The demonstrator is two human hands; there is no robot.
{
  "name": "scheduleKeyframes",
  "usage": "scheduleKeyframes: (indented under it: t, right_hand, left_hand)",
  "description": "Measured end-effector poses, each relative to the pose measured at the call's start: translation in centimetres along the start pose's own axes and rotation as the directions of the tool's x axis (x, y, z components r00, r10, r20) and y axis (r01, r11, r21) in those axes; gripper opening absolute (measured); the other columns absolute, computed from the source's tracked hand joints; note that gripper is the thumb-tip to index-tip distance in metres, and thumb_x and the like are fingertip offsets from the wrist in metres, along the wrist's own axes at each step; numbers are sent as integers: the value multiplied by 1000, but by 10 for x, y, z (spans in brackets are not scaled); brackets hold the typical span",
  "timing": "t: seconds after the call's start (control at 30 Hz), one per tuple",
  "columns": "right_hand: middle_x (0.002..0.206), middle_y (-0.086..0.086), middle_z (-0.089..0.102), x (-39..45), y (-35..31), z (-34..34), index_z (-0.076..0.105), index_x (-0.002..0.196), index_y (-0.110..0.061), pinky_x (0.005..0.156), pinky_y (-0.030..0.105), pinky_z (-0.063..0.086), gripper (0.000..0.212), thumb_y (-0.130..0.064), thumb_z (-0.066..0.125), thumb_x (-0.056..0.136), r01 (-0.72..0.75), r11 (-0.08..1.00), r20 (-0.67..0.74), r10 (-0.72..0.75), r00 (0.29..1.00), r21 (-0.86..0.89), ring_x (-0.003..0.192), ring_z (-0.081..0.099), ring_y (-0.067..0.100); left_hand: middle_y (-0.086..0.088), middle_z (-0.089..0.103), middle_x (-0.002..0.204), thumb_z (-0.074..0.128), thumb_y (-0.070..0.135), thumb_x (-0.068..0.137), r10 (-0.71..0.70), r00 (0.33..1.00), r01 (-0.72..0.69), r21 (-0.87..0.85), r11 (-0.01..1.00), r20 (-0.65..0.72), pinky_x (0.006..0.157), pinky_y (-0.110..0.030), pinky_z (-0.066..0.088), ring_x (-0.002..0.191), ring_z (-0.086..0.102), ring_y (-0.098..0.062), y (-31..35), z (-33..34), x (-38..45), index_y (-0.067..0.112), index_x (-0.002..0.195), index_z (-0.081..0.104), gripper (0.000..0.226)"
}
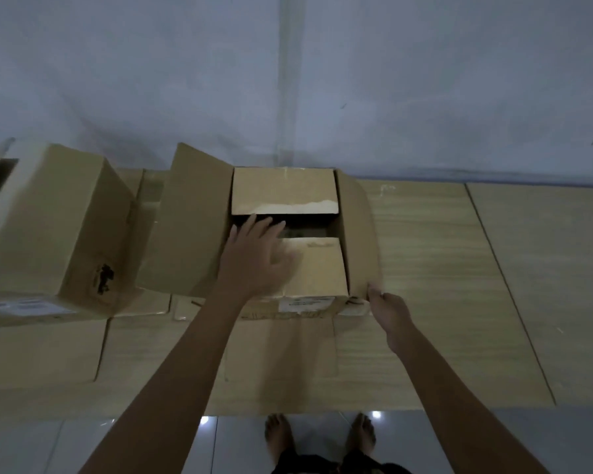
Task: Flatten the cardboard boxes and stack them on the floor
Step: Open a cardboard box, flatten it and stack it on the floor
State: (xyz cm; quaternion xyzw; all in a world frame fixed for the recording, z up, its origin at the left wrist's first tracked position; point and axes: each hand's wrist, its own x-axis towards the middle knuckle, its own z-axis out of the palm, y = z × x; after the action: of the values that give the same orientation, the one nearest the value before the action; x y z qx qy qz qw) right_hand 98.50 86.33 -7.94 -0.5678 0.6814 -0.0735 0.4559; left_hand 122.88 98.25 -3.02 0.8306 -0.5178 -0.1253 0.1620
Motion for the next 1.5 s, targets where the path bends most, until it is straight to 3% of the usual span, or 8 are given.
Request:
scheduleKeyframes:
  t: [0.13, 0.27, 0.37, 0.5, 0.73, 0.93, 1.23, 1.5]
  right_hand:
    - [109, 23, 65, -1, -30, -21, 67, 105, -1, 88, 39, 45, 60, -53, 44, 85, 188, 965, -198, -223, 954, -181, 107, 60, 39]
    - [138, 20, 52, 16, -99, -36, 55, 131, -2, 108, 39, 35, 55, -34, 65, 88, 513, 776, -240, -611, 754, -366, 130, 47, 36]
    - [141, 15, 54, 34, -175, -20, 54, 135, -3, 109, 34, 35, 60, -30, 73, 85, 727, 566, 87, -763, 641, -390, 132, 48, 30]
    - [162, 11, 22, 44, -232, 21, 26, 154, -10, 119, 37, 22, 97, -45, 77, 80, 818, 194, 628, -554, 546, -541, 148, 22, 28]
    - [163, 12, 11, 51, -225, 79, 10, 157, -18, 115, 50, 29, 105, -46, 76, 80, 816, -133, 735, -533, 420, -563, 147, 18, 35]
    - [149, 16, 35, 44, -219, 74, 27, 152, -22, 106, 53, 38, 67, -6, 49, 91, 857, -137, 698, -650, 301, -497, 134, 36, 40]
    - [108, 16, 64, 36, -263, -6, 57, 125, -24, 81, 41, 51, 36, -6, 45, 96, 862, -178, 596, -786, 165, -474, 93, 62, 34]
    - [92, 2, 70, 35, -229, -32, 69, 88, -32, 108, 56, 33, 40, 1, 50, 76, 935, -31, 623, -753, 210, -353, 95, 64, 29]
  left_hand:
    - [-2, 56, 139, 26, 76, 92, -22, 983, 1, 115, 993, 180, 121, -61, 7, 133, 45, -27, 4, 23, 18, 25, 134, 51, 71]
    - [1, 60, 127, 41, 71, 92, -3, 1000, 3, -17, 1000, 9, 123, -55, 11, 121, 52, -24, 9, 21, 17, 26, 132, 54, 61]
    - [4, 62, 120, 54, 68, 88, 31, 982, -38, -37, 999, -187, 123, -49, 14, 115, 53, -22, 10, 17, 8, 27, 130, 58, 59]
    - [4, 66, 110, 57, 73, 85, 112, 903, -104, 42, 994, -415, 121, -46, 24, 107, 57, -20, 19, 5, -11, 22, 121, 66, 63]
    - [8, 69, 89, 71, 49, 91, 246, 795, -141, 224, 964, -555, 94, -48, 48, 87, 64, -20, 43, -15, -72, 23, 94, 71, 26]
    - [3, 70, 80, 61, 30, 102, 317, 764, -186, 279, 942, -562, 81, -39, 53, 76, 65, -19, 48, -23, -108, 17, 86, 73, 24]
    - [8, 72, 90, 78, 23, 87, -16, 786, 150, 165, 975, -618, 74, -36, 43, 77, 62, -22, 1, -56, -133, 21, 93, 68, 12]
    - [3, 66, 93, 78, 25, 80, -339, 732, 447, 41, 894, -590, 76, -34, 33, 89, 61, -27, -28, -80, -100, 24, 97, 62, 23]
